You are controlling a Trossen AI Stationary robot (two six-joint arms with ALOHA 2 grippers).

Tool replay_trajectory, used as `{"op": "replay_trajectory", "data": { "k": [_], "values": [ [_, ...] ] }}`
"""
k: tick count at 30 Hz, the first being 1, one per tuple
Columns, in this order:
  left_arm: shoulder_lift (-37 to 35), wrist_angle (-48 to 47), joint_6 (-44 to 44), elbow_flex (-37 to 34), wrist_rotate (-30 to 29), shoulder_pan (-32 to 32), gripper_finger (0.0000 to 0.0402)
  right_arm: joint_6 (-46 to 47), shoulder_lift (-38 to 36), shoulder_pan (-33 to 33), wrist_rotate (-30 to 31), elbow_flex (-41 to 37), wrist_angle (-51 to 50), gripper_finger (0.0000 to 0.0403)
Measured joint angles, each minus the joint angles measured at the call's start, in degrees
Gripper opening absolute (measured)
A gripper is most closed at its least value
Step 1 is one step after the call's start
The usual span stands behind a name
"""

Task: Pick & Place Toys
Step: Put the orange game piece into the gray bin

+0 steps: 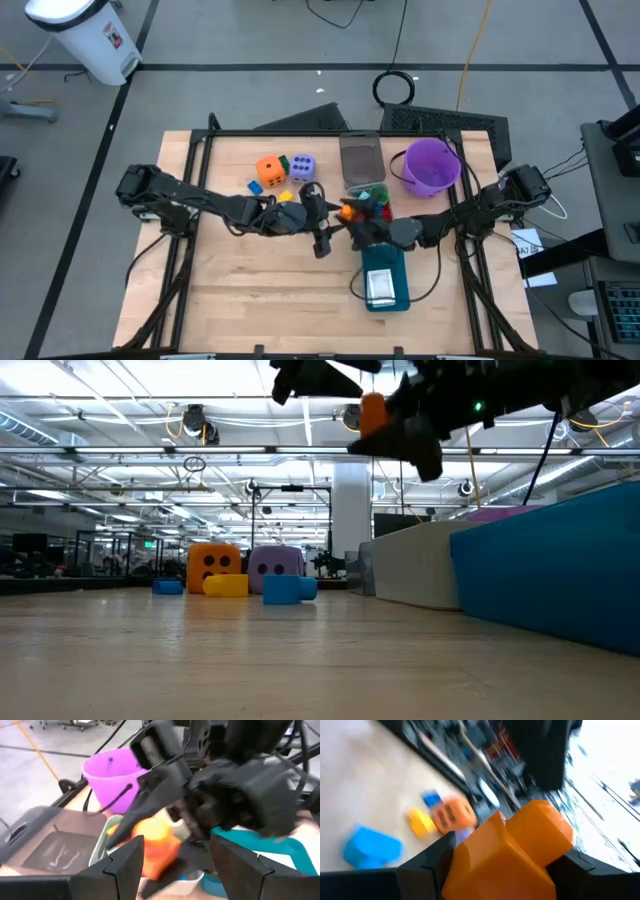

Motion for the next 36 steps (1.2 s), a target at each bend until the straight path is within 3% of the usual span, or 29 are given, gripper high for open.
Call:
{"op": "replay_trajectory", "data": {
  "k": [9, 14, 18, 24, 29, 36],
  "values": [
    [0.0, 0.8, 2.0, 0.0, 0.3, 4.0, 0.0235, 2.8, 0.0, -3.4, 14.1, 0.0, -9.2, 0.0214],
    [0.0, -1.7, 2.0, 0.0, 0.4, 5.1, 0.0234, 13.0, -0.7, -5.6, 14.5, 0.0, -17.5, 0.0214],
    [0.0, -6.2, 0.9, -0.1, 0.4, 5.9, 0.0234, 22.1, -3.7, -6.8, 9.4, 0.0, -25.3, 0.0214],
    [-4.3, -2.5, 0.4, -5.4, 0.4, 6.9, 0.0235, 33.4, -10.7, -7.7, -0.9, 0.1, -35.0, 0.0214],
    [-14.9, 7.7, 2.1, -18.0, 0.4, 7.6, 0.0235, 41.3, -15.8, -7.8, -7.1, 0.1, -41.4, 0.0214],
    [-29.9, 20.1, 1.5, -35.6, 0.3, 9.6, 0.0235, 46.7, -16.9, -10.6, -13.5, 0.1, -45.3, 0.0214]
  ]
}}
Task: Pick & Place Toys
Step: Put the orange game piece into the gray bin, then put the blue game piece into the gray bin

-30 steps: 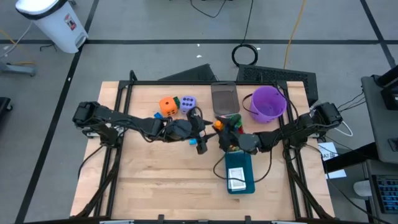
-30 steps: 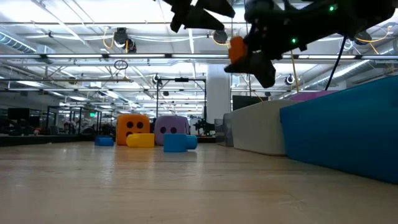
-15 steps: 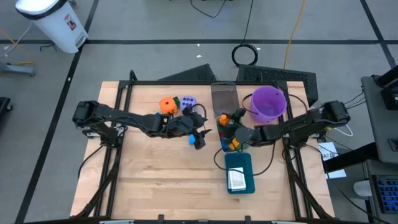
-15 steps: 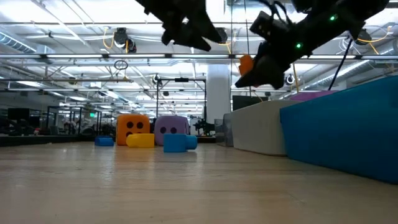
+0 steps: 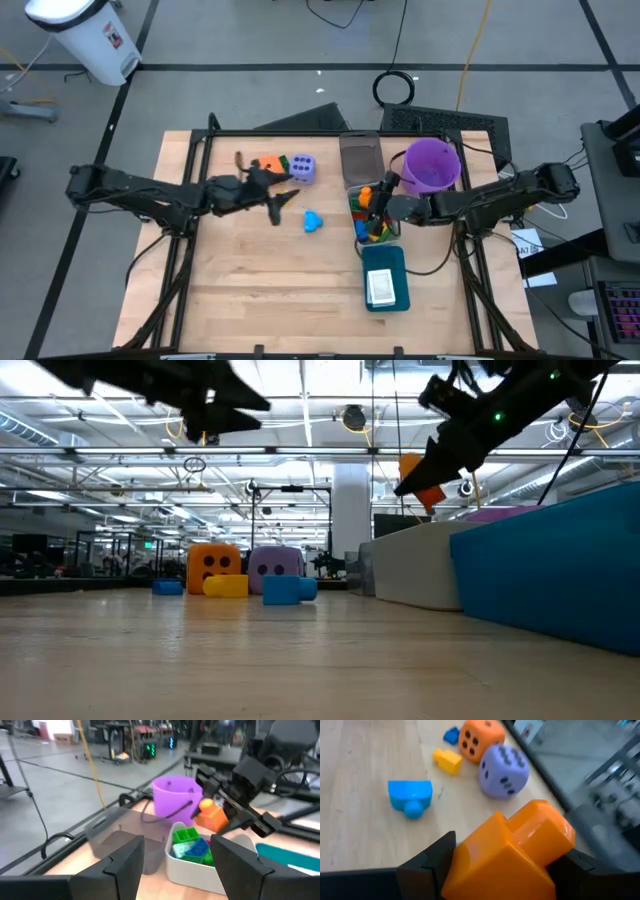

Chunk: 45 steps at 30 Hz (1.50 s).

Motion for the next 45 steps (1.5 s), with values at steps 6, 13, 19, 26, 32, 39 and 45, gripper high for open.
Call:
{"op": "replay_trajectory", "data": {
  "k": [6, 13, 19, 26, 32, 39, 45],
  "values": [
    [-6.6, 6.4, -2.9, -8.9, 0.0, 2.0, 0.0234, 6.4, 1.2, -4.6, -9.6, -0.1, -2.8, 0.0214],
    [-7.2, 7.9, -5.8, -10.6, 0.0, 4.0, 0.0234, 9.2, 3.8, -6.1, -10.9, 0.0, -3.0, 0.0241],
    [-6.0, 9.9, -6.2, -10.6, 0.0, 4.3, 0.0234, 9.1, 3.1, -6.0, -10.9, 0.0, -3.1, 0.029],
    [-6.0, 9.2, -8.0, -10.6, 4.3, 4.2, 0.0234, 7.5, 1.4, -5.6, -11.0, 0.0, -2.0, 0.0313],
    [-1.4, 5.8, -9.4, -10.6, 19.5, 2.4, 0.0235, 5.9, 1.3, -4.3, -11.0, 0.0, 1.3, 0.0312],
    [12.6, 4.4, -18.6, -8.1, 21.7, -0.8, 0.0235, 4.9, 1.3, -3.3, -11.0, 0.0, 4.0, 0.0311],
    [22.2, 5.0, -27.1, -5.9, 21.6, 1.5, 0.0234, 5.0, 1.3, -3.3, -11.1, 0.0, 3.5, 0.031]
  ]
}}
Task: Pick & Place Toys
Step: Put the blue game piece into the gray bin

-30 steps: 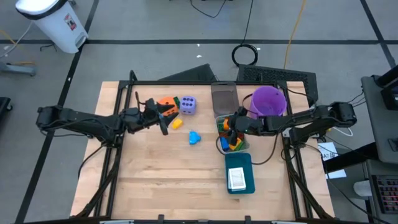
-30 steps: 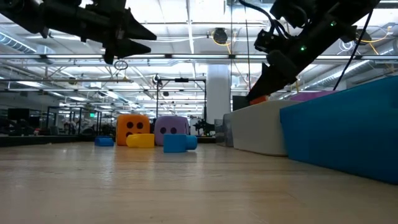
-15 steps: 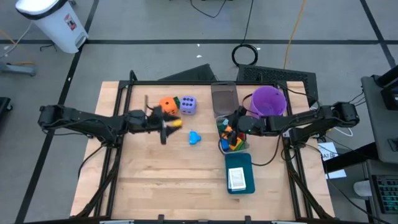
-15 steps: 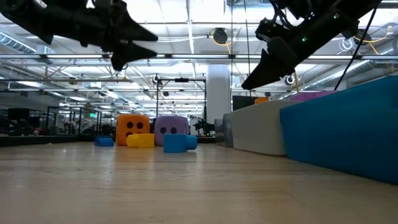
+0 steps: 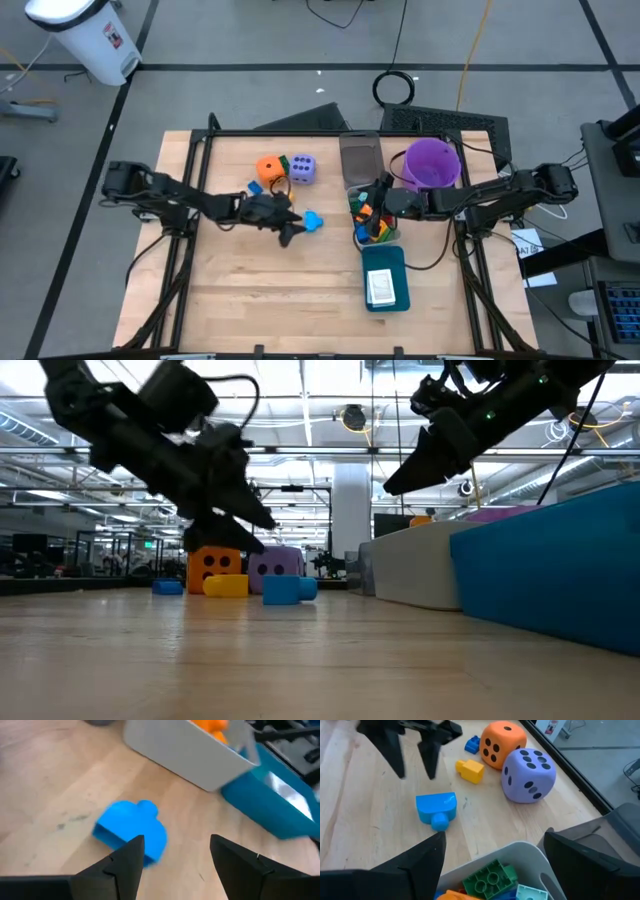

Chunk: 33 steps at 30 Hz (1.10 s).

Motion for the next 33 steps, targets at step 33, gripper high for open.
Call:
{"op": "replay_trajectory", "data": {
  "k": [33],
  "values": [
    [18.6, -12.4, 31.4, 18.9, -9.4, -2.0, 0.0234, 0.0, 0.0, 0.0, 0.0, 0.0, 0.6, 0.0309]
  ]
}}
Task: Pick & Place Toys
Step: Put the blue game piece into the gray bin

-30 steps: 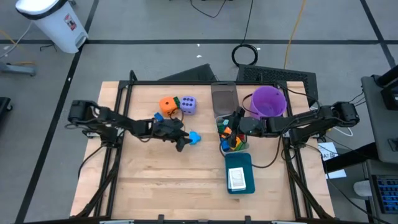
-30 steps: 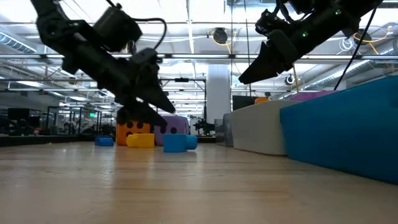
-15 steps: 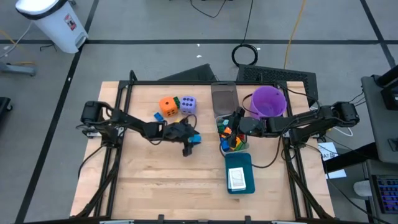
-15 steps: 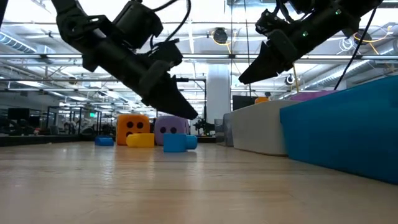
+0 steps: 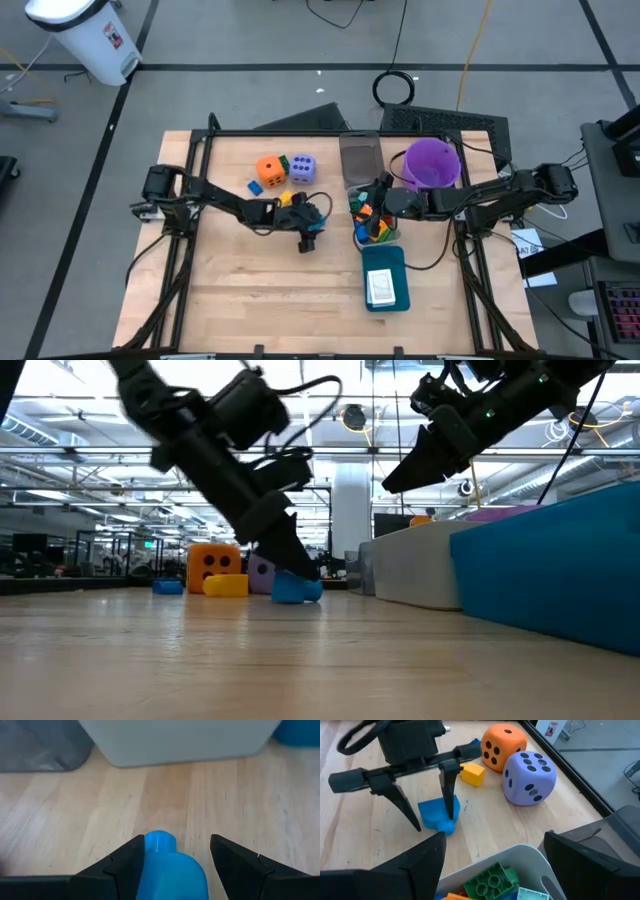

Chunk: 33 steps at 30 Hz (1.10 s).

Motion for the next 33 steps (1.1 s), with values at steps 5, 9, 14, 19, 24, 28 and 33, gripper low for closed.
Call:
{"op": "replay_trajectory", "data": {
  "k": [5, 9, 14, 19, 24, 28, 33],
  "values": [
    [0.2, -20.0, 2.9, 9.8, 2.6, 1.7, 0.0234, 0.0, 0.0, 0.0, 0.0, 0.0, 0.5, 0.0309],
    [0.2, -29.1, 4.1, 15.8, 5.7, 4.0, 0.0234, 0.0, 0.0, 0.0, 0.0, 0.0, 0.6, 0.0309],
    [0.2, -31.7, 0.7, 17.5, 6.8, 6.2, 0.0234, 0.6, 0.0, 0.0, 0.0, 0.0, 0.6, 0.0309],
    [1.8, -31.4, -1.4, 17.2, 9.4, 6.3, 0.0234, 1.1, 0.0, 0.0, 0.0, 0.0, 0.6, 0.0309],
    [5.1, -29.3, -1.5, 17.2, 9.3, 5.3, 0.0234, 0.9, 0.0, 0.0, 0.0, 0.0, 1.2, 0.0309],
    [7.1, -31.1, -3.7, 17.4, 9.0, 5.3, 0.0234, 0.4, 0.0, 0.0, 0.0, 0.0, 2.0, 0.0309],
    [7.2, -35.4, -7.7, 17.5, 8.9, 5.3, 0.0234, 0.2, 0.0, 0.0, 0.0, 0.0, 2.0, 0.0309]
  ]
}}
